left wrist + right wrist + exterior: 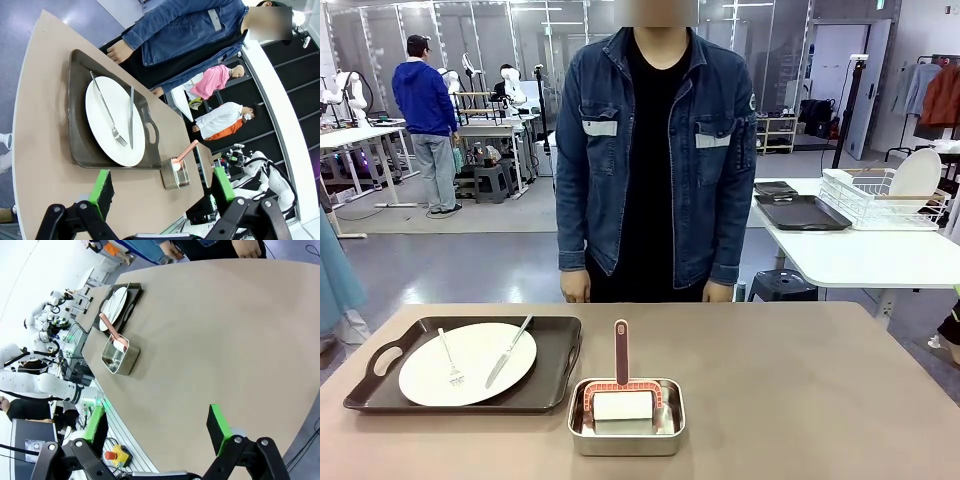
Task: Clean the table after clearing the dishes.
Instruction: When the right (or left) Handle tray is removed, use the right hand (or left hand) to clean the right (or left) side of the table with the Lint Roller.
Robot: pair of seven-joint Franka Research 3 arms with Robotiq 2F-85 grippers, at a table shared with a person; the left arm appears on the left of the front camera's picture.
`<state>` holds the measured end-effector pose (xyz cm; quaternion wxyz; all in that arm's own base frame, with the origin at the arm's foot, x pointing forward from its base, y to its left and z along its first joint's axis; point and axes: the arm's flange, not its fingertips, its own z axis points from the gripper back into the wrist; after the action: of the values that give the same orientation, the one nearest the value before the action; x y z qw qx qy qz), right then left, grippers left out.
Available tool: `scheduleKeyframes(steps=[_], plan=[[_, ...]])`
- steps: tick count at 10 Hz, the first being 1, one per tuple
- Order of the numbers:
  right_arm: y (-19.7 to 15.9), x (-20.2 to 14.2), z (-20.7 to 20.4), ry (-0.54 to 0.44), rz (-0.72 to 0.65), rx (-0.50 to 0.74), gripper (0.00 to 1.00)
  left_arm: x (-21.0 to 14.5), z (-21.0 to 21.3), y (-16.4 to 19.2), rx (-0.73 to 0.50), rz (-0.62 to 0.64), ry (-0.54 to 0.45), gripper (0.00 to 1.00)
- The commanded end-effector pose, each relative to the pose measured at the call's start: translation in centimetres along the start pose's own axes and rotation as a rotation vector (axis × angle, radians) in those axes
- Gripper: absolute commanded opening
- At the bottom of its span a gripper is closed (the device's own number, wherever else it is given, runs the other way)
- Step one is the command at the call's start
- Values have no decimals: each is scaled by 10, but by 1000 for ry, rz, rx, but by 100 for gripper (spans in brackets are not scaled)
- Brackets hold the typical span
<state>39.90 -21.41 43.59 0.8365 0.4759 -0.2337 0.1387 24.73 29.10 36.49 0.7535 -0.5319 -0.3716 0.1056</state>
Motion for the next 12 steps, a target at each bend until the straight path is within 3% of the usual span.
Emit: scheduleKeyframes(steps=[1,12], plan=[[8,0,0,7,-24,-23,100,-1,2,-1,-2,-4,-2,100],[8,0,0,7,-24,-23,100,-1,2,-1,-2,-4,-2,100]])
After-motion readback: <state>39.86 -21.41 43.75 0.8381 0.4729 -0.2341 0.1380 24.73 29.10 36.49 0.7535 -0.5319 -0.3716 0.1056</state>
